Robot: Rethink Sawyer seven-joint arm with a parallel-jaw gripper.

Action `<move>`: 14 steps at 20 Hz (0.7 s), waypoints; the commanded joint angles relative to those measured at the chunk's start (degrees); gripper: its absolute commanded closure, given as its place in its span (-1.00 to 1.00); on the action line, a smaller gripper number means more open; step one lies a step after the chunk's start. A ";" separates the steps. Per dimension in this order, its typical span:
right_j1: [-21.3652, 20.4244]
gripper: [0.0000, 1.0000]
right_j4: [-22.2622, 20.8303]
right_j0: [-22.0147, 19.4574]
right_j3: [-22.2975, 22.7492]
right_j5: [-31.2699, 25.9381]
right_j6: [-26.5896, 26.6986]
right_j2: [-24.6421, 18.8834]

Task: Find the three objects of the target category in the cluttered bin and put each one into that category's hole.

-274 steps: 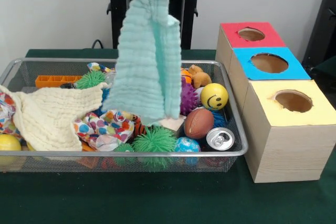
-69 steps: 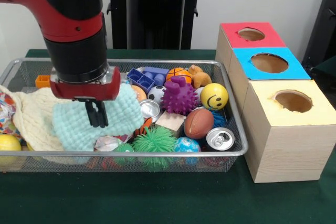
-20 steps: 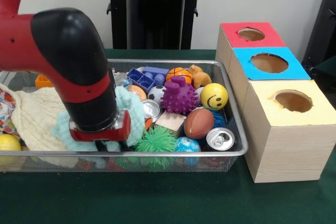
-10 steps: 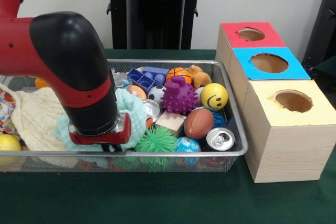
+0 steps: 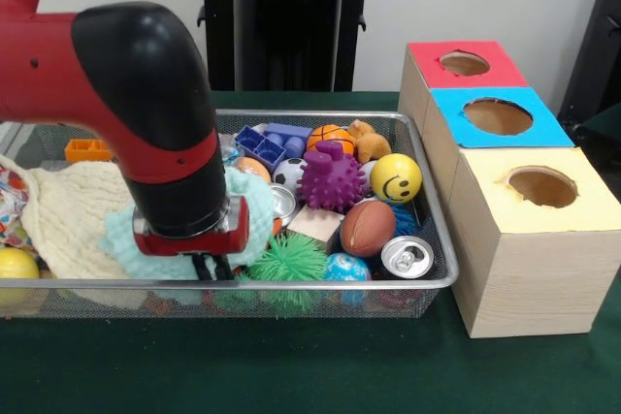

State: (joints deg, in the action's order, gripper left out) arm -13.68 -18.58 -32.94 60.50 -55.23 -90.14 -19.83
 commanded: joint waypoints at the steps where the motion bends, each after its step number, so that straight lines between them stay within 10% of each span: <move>1: -10.56 1.00 0.26 2.53 7.95 -1.75 -1.09 0.55; 14: -22.64 1.00 3.62 3.42 18.88 -2.66 -6.01 2.42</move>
State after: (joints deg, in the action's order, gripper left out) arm -27.04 -17.47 -30.19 69.32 -55.20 -90.14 -19.54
